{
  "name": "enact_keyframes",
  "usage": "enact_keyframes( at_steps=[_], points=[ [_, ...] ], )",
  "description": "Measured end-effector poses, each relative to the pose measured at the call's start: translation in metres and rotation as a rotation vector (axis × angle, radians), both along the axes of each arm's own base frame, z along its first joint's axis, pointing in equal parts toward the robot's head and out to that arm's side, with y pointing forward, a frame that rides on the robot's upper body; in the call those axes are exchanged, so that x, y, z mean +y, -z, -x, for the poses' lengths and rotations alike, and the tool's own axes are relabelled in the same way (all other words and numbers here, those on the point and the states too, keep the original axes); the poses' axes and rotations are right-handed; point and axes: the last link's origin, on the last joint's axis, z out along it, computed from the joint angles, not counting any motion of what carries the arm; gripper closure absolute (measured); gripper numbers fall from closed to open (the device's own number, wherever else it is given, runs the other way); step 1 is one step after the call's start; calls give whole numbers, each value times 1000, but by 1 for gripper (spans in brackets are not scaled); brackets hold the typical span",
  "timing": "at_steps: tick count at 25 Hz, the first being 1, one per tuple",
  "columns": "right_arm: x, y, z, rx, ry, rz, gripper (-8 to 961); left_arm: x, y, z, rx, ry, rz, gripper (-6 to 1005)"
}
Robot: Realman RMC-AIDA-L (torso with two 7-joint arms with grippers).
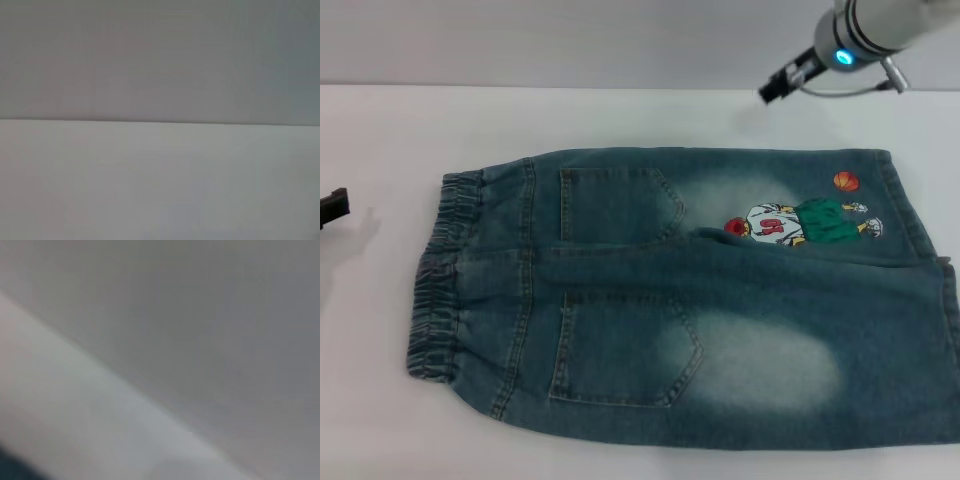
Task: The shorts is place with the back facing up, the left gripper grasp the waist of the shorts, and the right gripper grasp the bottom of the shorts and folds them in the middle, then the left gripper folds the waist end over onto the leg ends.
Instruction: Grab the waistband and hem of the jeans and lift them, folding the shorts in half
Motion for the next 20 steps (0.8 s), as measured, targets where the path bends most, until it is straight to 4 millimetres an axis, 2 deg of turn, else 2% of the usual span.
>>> enact_keyframes(
  at_steps=[2,6,10,14,20],
  points=[
    [4,1,6,-16,-56,-44,236,0,-2,1,-5,-6,-9,140],
    [6,15,10,67,-143,-111,238,0,-2,2,-8,-11,-11,140],
    [7,17,4,167,-261,-251,239,2,3,4,-17,-22,-2,139],
    [-8,26,1,275,-407,-374,239,4,4,5,-23,-26,0,139],
    [-25,22,-5,312,-535,-483,240,5,6,5,-33,-32,3,139]
  ],
)
